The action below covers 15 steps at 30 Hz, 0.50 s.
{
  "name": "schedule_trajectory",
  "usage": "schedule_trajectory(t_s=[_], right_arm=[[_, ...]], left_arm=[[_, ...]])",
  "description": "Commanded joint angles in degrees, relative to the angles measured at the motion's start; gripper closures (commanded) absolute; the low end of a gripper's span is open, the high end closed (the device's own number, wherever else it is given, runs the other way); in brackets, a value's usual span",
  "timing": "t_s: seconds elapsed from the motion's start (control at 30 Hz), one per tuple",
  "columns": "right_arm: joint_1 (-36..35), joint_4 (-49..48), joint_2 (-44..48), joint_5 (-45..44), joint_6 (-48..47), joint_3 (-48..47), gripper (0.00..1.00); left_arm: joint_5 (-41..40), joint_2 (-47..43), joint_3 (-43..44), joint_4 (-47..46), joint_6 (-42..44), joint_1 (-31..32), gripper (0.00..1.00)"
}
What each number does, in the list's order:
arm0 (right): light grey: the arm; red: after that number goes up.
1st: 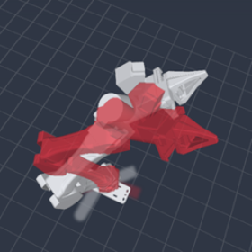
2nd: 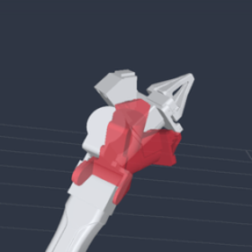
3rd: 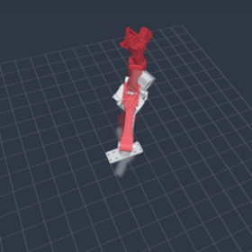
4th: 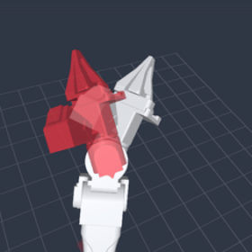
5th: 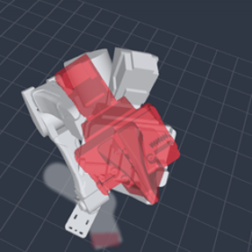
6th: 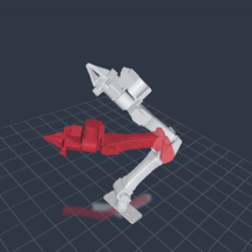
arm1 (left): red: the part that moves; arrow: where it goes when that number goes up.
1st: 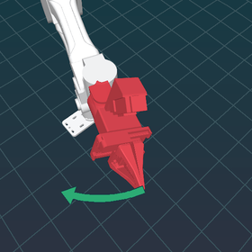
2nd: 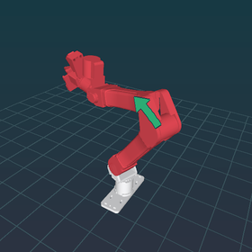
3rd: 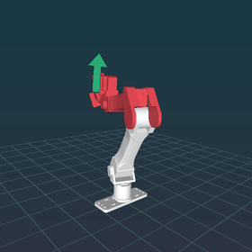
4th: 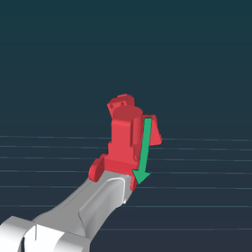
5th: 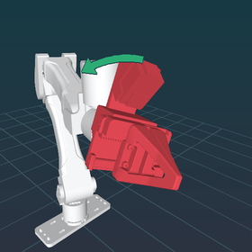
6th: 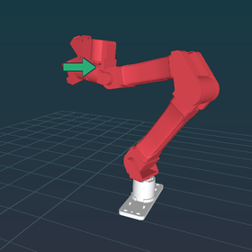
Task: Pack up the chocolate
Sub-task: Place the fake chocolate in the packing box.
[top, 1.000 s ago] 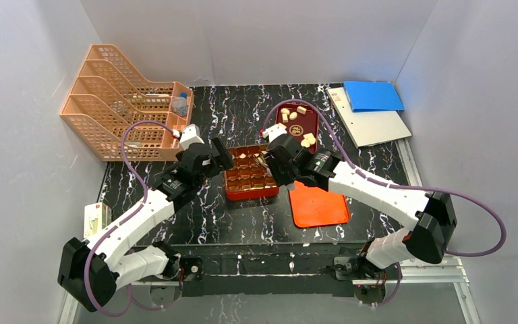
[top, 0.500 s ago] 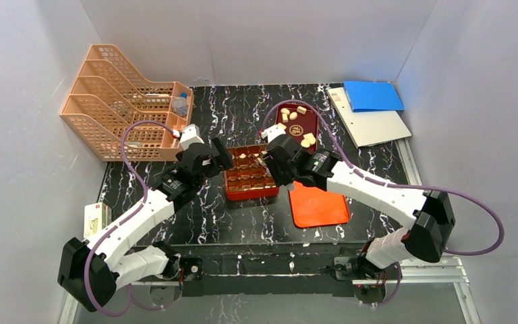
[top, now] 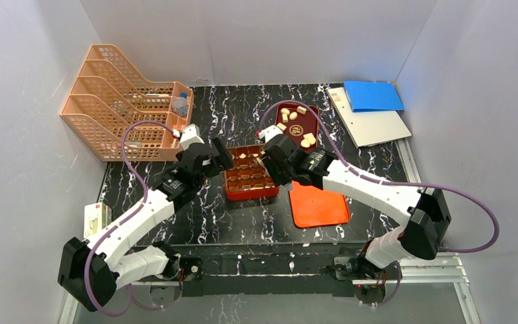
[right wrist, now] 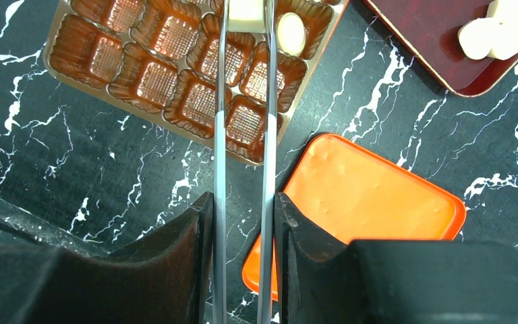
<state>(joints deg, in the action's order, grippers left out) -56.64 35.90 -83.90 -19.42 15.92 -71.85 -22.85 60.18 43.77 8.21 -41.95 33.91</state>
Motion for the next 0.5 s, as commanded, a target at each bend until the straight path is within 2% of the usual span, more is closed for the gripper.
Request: schedule_trajectory(t_s=[0.0,0.47], right_arm=[[-0.2,-3.02,0.06,-1.27,-0.85,-3.6,0.64],[-0.2,-3.16,-0.07,-1.23,-0.81,-3.99,0.61]], left_arm=[[-0.26,-0.24,1.63,0.65,0.53,-0.25,0.03],[-0.26,-0.25,1.5,0.77,0.62,-0.25,0.03]])
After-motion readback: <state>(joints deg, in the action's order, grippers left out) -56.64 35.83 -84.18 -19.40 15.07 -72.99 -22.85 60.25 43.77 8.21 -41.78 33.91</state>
